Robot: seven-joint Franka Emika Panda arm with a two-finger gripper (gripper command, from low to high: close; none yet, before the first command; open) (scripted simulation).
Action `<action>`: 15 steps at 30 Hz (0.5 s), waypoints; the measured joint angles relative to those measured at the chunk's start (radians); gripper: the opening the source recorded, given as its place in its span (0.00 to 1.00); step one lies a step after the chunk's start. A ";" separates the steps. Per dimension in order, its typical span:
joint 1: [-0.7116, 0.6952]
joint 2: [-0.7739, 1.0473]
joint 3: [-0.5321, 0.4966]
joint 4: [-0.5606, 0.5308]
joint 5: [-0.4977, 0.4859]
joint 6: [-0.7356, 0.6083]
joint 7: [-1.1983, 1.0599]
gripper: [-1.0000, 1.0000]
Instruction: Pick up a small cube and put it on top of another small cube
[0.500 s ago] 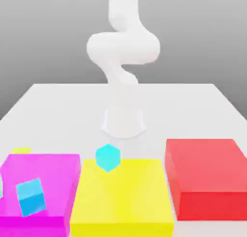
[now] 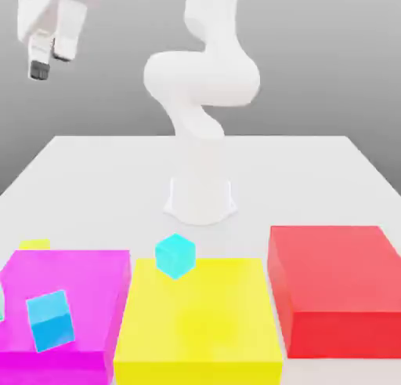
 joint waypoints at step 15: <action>-0.272 0.300 -0.041 -0.137 -0.001 0.167 0.671 0.50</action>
